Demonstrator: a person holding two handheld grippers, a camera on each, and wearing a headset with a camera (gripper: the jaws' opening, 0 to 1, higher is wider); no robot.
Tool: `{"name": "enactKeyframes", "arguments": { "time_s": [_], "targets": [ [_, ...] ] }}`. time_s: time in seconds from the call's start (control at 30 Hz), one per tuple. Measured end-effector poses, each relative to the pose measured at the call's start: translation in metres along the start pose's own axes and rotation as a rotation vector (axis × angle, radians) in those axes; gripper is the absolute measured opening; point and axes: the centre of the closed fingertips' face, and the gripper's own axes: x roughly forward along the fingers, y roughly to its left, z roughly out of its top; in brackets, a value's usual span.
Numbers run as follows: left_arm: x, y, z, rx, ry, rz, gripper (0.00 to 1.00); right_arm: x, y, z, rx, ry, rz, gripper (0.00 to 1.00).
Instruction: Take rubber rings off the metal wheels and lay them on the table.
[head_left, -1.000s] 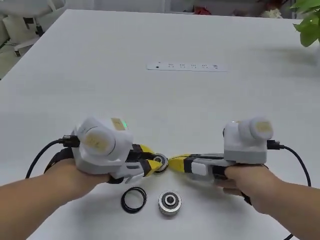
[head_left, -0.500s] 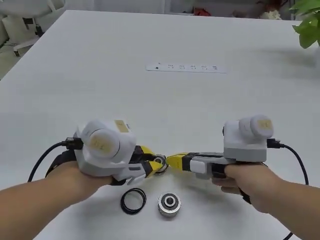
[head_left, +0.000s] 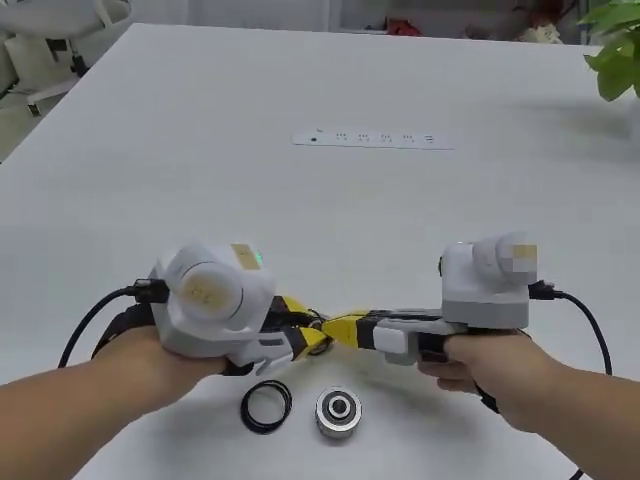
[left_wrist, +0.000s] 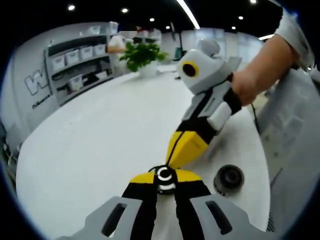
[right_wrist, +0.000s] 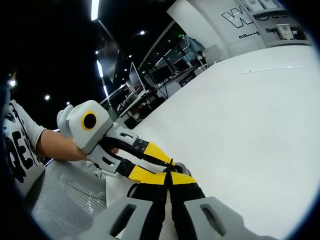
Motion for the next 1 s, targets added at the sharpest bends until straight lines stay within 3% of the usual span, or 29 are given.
{"name": "enactKeyframes", "arguments": {
  "time_s": [0.3, 0.4, 0.6, 1.0],
  "targets": [
    [-0.001, 0.000, 0.000, 0.024, 0.003, -0.019, 0.14, -0.005, -0.002, 0.003, 0.011, -0.015, -0.015, 0.00],
    [-0.004, 0.000, -0.001, 0.002, 0.002, -0.035, 0.14, -0.006, -0.003, 0.004, 0.016, -0.020, -0.017, 0.00],
    [-0.015, -0.003, 0.003, 0.016, -0.014, -0.057, 0.23, -0.006, -0.002, 0.007, 0.025, -0.027, -0.012, 0.00],
    [-0.050, 0.000, 0.013, -0.023, -0.087, -0.053, 0.40, -0.003, 0.011, 0.016, 0.040, -0.045, 0.015, 0.00]
  ]
}}
